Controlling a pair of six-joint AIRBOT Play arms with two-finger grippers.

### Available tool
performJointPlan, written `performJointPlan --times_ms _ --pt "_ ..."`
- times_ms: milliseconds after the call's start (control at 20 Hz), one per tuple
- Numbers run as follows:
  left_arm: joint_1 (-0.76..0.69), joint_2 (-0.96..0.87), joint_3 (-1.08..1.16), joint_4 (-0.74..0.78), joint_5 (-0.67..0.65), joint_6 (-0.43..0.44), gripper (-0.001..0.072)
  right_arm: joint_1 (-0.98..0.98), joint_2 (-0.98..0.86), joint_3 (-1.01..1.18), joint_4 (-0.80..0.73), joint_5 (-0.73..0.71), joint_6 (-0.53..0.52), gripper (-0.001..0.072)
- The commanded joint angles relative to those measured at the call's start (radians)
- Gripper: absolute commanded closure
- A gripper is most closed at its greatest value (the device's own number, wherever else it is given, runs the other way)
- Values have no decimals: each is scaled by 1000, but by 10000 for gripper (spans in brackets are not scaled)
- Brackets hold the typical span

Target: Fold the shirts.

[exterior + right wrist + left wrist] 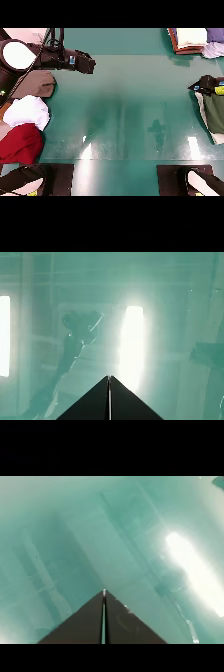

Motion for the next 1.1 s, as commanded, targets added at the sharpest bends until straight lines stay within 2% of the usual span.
performJointPlan --times_ms 0,600,850,950,1050 --pt "0 0 0 0 0 0 682 2 1 0 1 3 0 693" --pt "0 0 0 0 0 0 682 2 1 0 2 58 0 693" --pt "3 0 0 5 69 2 682 1 1 0 2 58 0 693" --pt "3 0 0 163 67 17 667 2 1 0 2 61 0 693" --pt "24 -2 0 383 33 -93 171 2 1 0 3 68 0 693"
